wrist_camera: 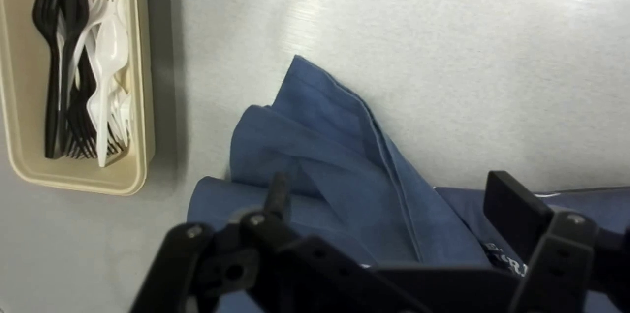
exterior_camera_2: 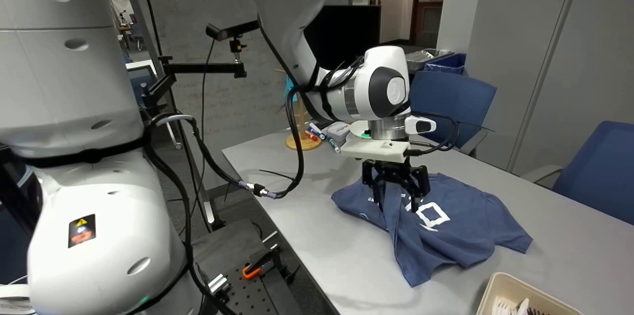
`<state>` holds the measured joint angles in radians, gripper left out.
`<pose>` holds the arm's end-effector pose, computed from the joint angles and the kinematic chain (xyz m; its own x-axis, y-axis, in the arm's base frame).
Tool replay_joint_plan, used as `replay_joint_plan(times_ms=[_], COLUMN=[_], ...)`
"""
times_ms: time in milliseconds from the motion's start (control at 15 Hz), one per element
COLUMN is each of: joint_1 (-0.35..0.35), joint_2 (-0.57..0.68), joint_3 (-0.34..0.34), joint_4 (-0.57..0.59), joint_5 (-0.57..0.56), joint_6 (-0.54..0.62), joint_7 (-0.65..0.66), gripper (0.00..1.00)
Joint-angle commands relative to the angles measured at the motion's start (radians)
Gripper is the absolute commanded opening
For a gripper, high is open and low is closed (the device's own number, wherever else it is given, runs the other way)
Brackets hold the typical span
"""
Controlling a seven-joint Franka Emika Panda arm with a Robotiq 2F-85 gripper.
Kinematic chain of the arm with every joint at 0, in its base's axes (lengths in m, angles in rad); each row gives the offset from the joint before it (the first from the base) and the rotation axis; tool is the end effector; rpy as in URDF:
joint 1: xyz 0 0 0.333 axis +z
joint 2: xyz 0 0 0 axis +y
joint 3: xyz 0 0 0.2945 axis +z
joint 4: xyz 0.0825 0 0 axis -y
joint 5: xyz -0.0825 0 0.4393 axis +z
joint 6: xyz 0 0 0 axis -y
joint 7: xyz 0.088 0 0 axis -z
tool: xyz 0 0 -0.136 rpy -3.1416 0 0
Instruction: Fold the t-shirt on the table
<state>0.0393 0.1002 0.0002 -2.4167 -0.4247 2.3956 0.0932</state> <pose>0.5083 0.0087 0.1655 0.9575 0.2545 -0.1360 0.2821 -0.9250 0.2547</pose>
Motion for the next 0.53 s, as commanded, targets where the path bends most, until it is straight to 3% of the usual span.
replay_joint_plan(times_ms=[0, 467], joint_1=[0.003, 0.001], joint_2=[0.002, 0.137], joint_3=[-0.003, -0.033], joint_4=[0.001, -0.016], joint_5=[-0.023, -0.098], joint_6=[0.02, 0.117], joint_7=[0.036, 0.048], gripper=[1.0, 1.0])
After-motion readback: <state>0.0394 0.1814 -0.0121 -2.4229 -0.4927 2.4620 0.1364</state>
